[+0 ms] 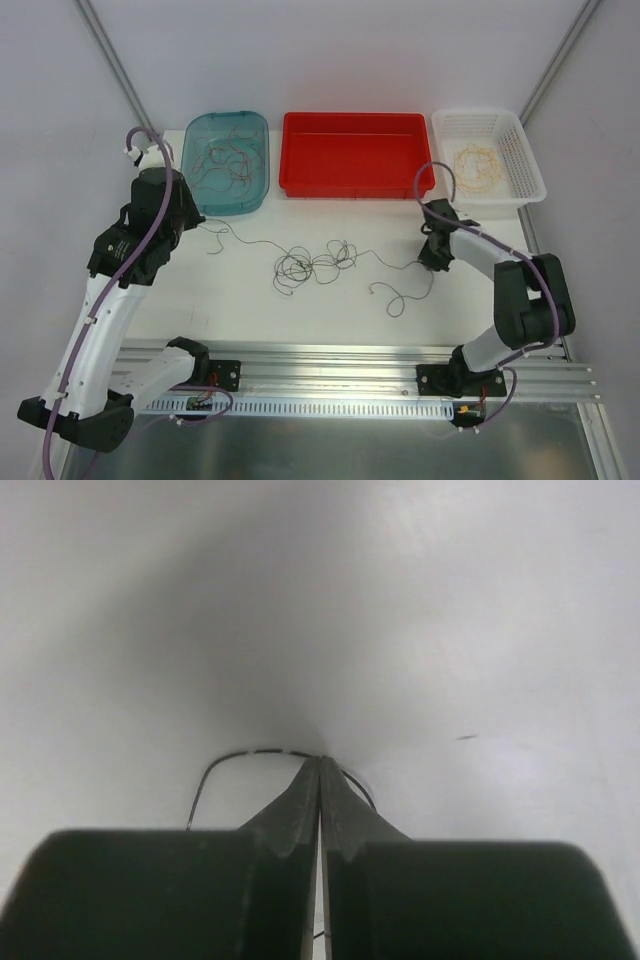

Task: Untangle the cables

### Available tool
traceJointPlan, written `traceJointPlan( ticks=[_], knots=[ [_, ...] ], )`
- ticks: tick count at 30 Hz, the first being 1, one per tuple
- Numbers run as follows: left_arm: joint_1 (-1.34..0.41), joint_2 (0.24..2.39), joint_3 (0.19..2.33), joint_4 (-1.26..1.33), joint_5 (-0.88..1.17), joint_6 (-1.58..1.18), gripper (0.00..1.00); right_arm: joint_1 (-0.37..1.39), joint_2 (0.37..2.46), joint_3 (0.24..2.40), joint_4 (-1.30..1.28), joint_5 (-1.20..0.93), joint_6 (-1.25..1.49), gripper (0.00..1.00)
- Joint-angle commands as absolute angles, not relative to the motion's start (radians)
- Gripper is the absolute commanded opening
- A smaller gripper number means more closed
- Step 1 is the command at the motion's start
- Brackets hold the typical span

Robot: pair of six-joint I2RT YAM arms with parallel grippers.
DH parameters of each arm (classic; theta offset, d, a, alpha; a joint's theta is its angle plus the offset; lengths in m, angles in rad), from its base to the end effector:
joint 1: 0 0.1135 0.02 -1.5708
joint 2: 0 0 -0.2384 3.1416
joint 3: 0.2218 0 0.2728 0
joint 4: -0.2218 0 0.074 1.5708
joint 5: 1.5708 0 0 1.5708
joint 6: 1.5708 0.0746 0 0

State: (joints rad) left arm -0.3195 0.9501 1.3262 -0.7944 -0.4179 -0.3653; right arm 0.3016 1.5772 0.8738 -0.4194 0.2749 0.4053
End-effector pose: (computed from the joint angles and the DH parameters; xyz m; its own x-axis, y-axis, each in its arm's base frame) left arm 0.2343 -0.0456 0.4032 -0.3370 -0.2324 -0.9124 -0.1985 0.9648 -0.1724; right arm 0.3177 0.0776 0.0941 -0.8594 0.1301 -0.4945 0.1798 0.9822 -0.0541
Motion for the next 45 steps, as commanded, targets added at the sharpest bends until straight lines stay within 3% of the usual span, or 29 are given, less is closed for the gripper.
traceJointPlan(
  ticks=[1,7,11,13,18,20,21,22,27,31,41,44,45],
  knots=[
    [-0.307,0.962,1.318,-0.827,-0.561,-0.302,0.0,0.138,1.47,0.83,-0.489,0.264,0.361,0.01],
    [-0.233,0.983,1.293,-0.887,-0.811,-0.288,0.0,-0.135,1.381,0.848,-0.523,0.213,0.345,0.01],
    [-0.215,1.009,1.285,-0.887,-0.766,-0.284,0.0,-0.173,1.336,0.903,-0.552,0.209,0.315,0.01],
    [-0.215,1.006,1.261,-0.881,-0.614,-0.311,0.0,-0.128,1.316,0.917,-0.517,0.164,0.249,0.06],
    [-0.215,1.023,1.19,-0.83,-0.451,-0.336,0.06,0.187,1.322,0.997,-0.474,0.069,0.051,0.18],
    [-0.215,1.02,1.166,-0.824,-0.426,-0.337,0.07,0.32,1.333,1.006,-0.427,0.01,-0.063,0.3],
    [-0.215,1.016,1.157,-0.816,-0.422,-0.339,0.07,0.36,1.353,1.017,-0.404,-0.045,-0.105,0.44],
    [-0.215,1.012,1.14,-0.813,-0.417,-0.337,0.07,0.436,1.368,1.026,-0.399,-0.07,-0.139,0.5],
    [-0.215,0.994,1.103,-0.796,-0.39,-0.341,0.07,0.615,1.5,1.106,-0.373,-0.239,-0.264,0.63],
    [-0.215,0.989,1.082,-0.792,-0.383,-0.345,0.06,0.736,1.63,1.192,-0.351,-0.268,-0.293,0.64],
    [-0.215,0.991,1.057,-0.778,-0.408,-0.347,0.05,0.816,1.813,1.287,-0.328,-0.312,-0.279,0.63],
    [-0.215,1.0,1.045,-0.772,-0.437,-0.357,0.04,0.802,1.815,1.284,-0.325,-0.285,-0.269,0.44],
    [-0.215,1.002,1.037,-0.759,-0.449,-0.362,0.04,0.792,1.803,1.266,-0.315,-0.287,-0.262,0.32]
  ],
)
